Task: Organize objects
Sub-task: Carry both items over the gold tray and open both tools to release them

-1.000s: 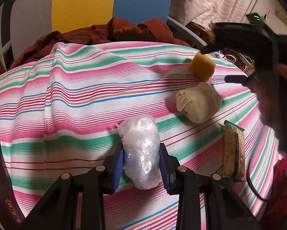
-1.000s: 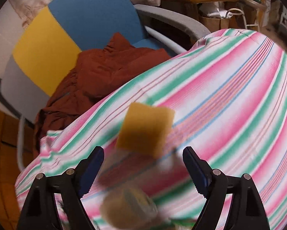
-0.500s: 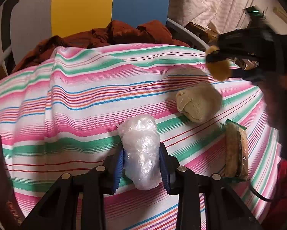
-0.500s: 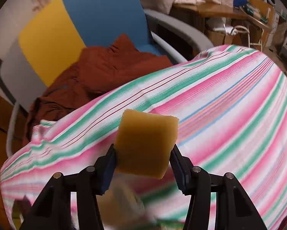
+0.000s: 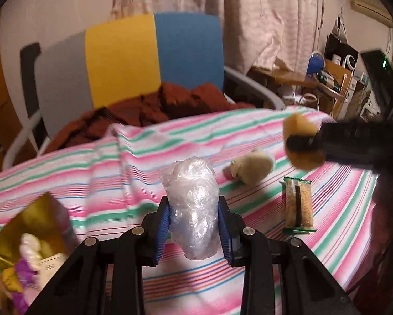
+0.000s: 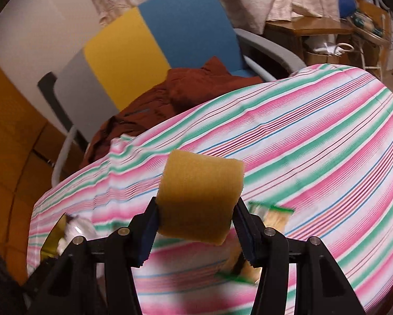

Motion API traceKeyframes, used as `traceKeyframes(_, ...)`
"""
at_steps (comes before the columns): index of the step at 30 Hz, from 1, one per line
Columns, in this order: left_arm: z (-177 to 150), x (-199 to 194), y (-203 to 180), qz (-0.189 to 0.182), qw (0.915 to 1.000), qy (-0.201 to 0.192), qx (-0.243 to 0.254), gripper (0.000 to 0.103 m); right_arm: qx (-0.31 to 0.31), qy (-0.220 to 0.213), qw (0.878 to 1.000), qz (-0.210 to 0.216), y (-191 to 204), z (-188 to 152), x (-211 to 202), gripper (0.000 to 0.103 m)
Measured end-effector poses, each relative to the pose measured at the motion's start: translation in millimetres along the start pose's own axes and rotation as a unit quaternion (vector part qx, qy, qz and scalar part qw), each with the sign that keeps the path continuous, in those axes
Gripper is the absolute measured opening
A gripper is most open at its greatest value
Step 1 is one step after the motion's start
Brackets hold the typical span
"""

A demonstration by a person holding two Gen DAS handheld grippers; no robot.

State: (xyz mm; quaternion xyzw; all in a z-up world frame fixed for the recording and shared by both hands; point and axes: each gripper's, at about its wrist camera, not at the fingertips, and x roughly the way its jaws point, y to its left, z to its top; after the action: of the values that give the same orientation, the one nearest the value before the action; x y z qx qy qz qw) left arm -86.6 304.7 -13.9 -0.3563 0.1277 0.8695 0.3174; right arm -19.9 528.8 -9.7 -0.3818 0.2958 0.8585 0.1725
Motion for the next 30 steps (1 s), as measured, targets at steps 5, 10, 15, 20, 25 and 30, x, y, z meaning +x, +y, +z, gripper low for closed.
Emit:
traceKeyframes(5, -5, -50, 18, 0.042, 0.9984, -0.037, 0.006, 0.034, -0.040, 0.002, 0.999, 0.020, 32, -28, -4, 0.055)
traceKeyframes(10, -15, -90, 39, 0.083, 0.9945, -0.064, 0.006, 0.034, -0.057, 0.009, 0.997, 0.050, 59, -51, -3, 0.055)
traceKeyframes(15, -26, -116, 58, 0.109, 0.9913, -0.074, -0.001, 0.034, -0.078, 0.021, 0.994, 0.074, 92, -73, 3, 0.055)
traceKeyframes(20, -39, -132, 76, 0.125, 0.9890, -0.078, -0.013, 0.034, -0.113, 0.024, 0.989, 0.088, 123, -90, 0, 0.055)
traceKeyframes(25, -53, -145, 90, 0.137, 0.9871, -0.078, -0.027, 0.034, -0.138, 0.029, 0.985, 0.098, 148, -102, -1, 0.055)
traceKeyframes(30, -67, -155, 105, 0.144, 0.9858, -0.076, -0.040, 0.034, -0.161, 0.033, 0.981, 0.105, 172, -111, -1, 0.055)
